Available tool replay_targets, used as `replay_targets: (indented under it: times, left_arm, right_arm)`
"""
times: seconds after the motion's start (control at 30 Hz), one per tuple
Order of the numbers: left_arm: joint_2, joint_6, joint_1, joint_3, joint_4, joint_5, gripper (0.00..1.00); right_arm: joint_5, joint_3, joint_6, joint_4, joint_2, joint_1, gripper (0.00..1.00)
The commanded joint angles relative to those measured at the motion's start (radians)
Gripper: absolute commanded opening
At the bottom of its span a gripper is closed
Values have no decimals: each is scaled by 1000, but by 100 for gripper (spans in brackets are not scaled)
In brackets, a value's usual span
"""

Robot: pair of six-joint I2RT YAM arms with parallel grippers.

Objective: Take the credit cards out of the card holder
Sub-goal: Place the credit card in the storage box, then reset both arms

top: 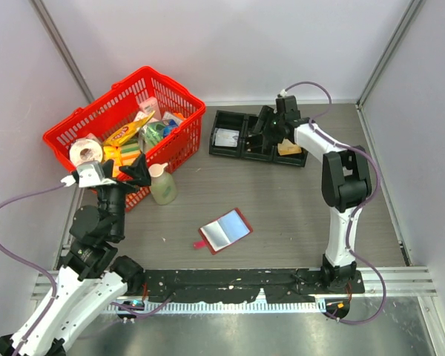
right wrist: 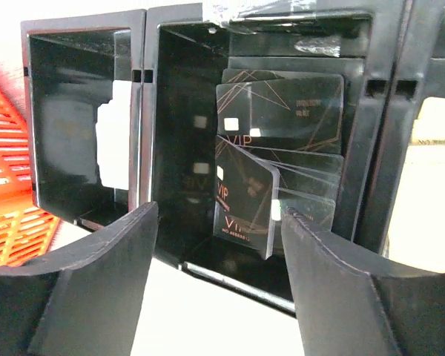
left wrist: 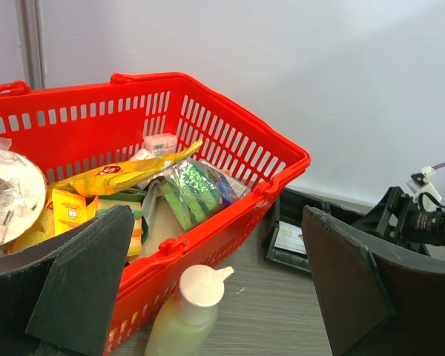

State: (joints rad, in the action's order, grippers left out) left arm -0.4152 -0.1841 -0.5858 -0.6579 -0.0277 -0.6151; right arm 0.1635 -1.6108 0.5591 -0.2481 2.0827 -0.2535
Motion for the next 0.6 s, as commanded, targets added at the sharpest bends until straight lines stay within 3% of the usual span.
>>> replay_targets:
  times: [0.0,0.1,0.3,0.57]
  left_arm:
    - [22,-46,17,-25,-2,-37,100]
    - [45,-61,27,-32,17,-37,100]
    - [75,-118,58,-49,60,-66,99]
    - [179,-132,102,-39,60,-98,100]
  right_arm:
    - [-160,61,-48,-33,-194,2,75]
    - [-295,139,-77,-34,-330,10,84]
    - [-461,351,-151,-25,-732,23,93]
    - [-653,574,-286,-30,-1261,26,96]
